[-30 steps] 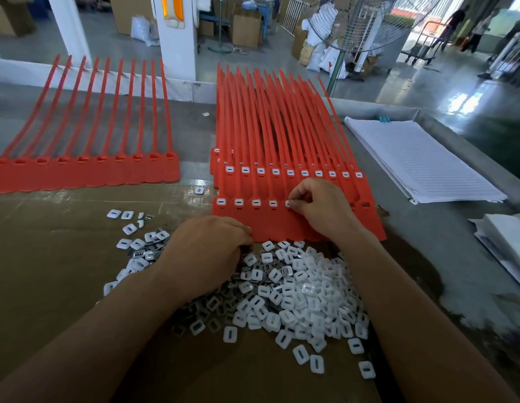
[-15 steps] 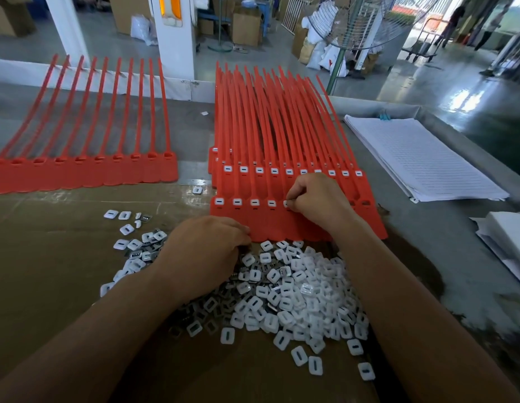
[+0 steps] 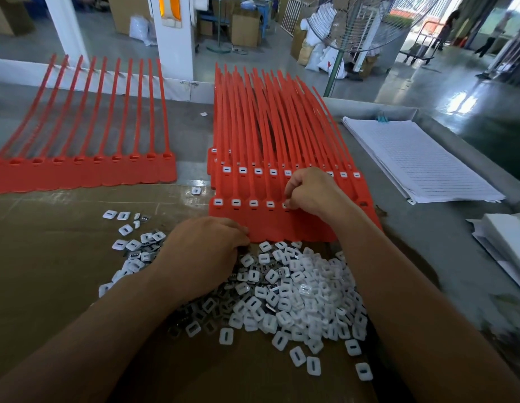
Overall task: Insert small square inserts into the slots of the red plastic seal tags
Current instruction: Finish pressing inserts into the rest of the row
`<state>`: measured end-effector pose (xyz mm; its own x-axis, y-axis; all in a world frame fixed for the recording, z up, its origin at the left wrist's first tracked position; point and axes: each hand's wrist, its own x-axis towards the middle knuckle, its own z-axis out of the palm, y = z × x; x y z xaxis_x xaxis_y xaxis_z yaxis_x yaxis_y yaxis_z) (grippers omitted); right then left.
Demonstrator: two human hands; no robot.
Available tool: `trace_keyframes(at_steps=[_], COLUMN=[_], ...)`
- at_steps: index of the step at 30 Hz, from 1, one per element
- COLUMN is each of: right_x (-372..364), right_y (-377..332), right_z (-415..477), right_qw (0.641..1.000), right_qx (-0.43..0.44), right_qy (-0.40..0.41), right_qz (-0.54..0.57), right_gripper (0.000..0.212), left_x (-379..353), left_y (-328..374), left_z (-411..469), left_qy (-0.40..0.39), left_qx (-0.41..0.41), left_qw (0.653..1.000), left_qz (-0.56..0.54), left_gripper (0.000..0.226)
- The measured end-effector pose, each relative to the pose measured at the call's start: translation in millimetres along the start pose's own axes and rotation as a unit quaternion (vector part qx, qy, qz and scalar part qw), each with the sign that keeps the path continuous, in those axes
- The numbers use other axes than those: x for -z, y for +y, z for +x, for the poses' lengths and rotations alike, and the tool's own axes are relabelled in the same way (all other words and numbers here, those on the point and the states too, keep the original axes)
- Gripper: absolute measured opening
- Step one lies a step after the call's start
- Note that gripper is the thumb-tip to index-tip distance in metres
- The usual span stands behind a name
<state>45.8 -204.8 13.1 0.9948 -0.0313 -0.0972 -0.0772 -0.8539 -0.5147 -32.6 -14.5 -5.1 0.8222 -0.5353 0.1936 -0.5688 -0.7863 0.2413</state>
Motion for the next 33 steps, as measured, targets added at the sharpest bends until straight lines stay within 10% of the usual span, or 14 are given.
trace_keyframes(at_steps=[27,33], right_x=[13.2,32.8], right_y=[28.7,22.8], right_z=[-42.8,-63.7], right_qw=[0.976,0.967], right_qx=[0.151,0.171], right_qy=[0.063,-0.173], right_qz=[0.143,0.076], right_gripper=[0.017,0.015], left_x=[-1.4,-2.8], left_y=[-1.1,-1.3], left_z=[0.7,1.9], left_qy=[-0.001,-0.011], left_qx=[0.005,0.021], left_qw=[1.000,1.000], left_qz=[0.001,0.002], left_gripper=[0.038,0.038])
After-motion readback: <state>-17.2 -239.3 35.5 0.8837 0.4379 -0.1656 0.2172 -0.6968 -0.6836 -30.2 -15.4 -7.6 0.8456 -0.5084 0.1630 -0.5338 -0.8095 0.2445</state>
